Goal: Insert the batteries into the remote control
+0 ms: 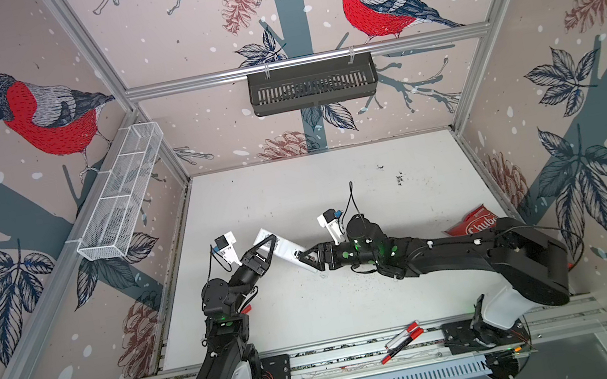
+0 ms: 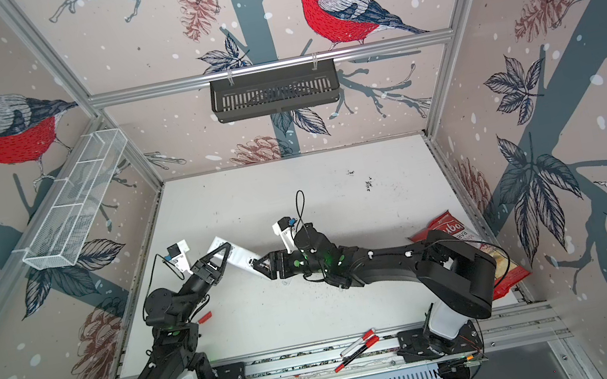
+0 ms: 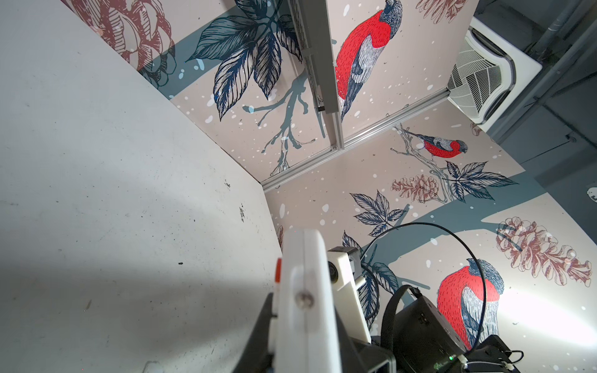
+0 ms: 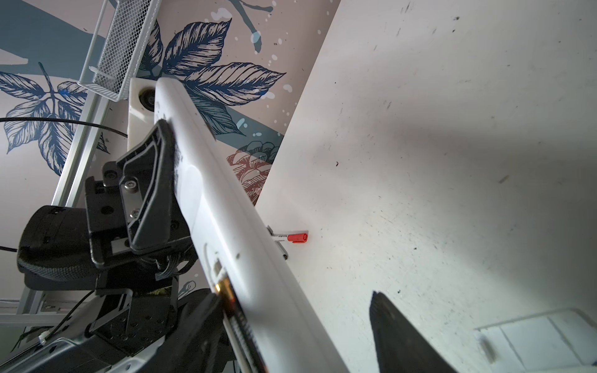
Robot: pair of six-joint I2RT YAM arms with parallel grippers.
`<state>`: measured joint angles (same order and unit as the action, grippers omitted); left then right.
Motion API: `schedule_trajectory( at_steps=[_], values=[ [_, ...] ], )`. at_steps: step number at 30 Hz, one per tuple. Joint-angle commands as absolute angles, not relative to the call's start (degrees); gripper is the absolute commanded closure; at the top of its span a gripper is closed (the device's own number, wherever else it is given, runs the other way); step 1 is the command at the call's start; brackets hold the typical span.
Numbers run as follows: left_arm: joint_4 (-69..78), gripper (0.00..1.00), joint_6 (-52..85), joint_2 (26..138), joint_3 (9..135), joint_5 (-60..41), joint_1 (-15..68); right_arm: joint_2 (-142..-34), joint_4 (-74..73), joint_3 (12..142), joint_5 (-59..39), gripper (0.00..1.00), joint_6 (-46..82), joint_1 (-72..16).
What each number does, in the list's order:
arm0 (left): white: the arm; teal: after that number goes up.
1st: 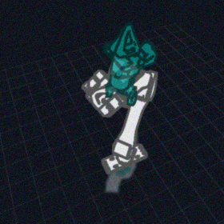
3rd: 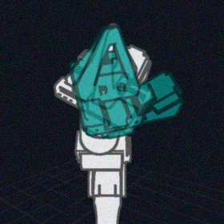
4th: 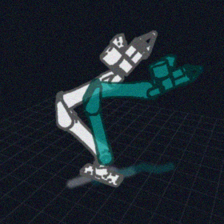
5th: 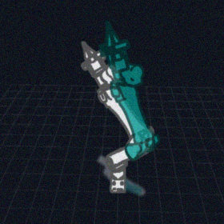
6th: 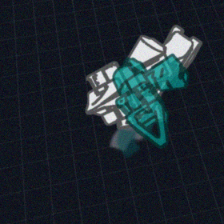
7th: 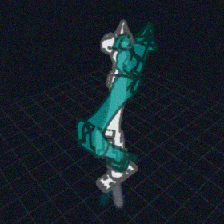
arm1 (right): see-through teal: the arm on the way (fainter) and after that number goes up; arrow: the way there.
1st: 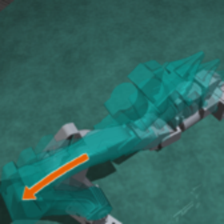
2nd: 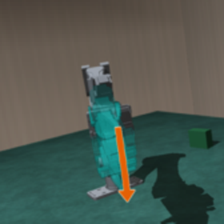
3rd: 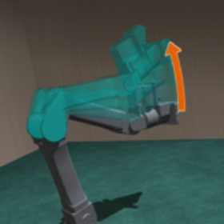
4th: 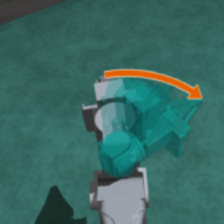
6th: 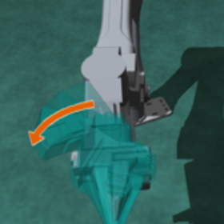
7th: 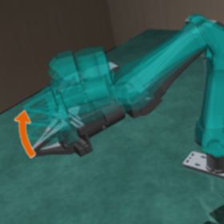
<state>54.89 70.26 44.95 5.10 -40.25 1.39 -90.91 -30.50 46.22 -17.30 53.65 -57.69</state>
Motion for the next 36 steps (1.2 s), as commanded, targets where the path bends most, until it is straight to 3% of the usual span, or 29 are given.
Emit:
schedule_trajectory(
  at_steps=[1, 22, 24, 30, 36],
  values=[
    [61.18, 1.00, 70.89, 44.81, 5.60, -40.61, 1.40, -91.24, -29.72, 46.09, -16.52, 0.33, 52.73, -57.61],
    [61.35, 1.00, 70.94, 44.83, 5.55, -40.78, 1.35, -90.97, -29.38, 45.50, -16.43, 0.58, 51.59, -57.39],
    [61.24, 1.00, 70.84, 44.91, 5.61, -40.78, 1.34, -90.59, -29.42, 45.30, -16.52, 0.57, 51.46, -57.00],
    [61.00, 1.00, 70.53, 45.04, 5.41, -41.15, 1.40, -88.01, -33.10, 43.93, -18.02, 0.33, 49.62, -55.57],
    [61.21, 1.00, 70.54, 45.02, 5.65, -41.48, 1.41, -88.74, -36.48, 45.00, -22.41, 0.20, 49.19, -54.57]
  ],
)
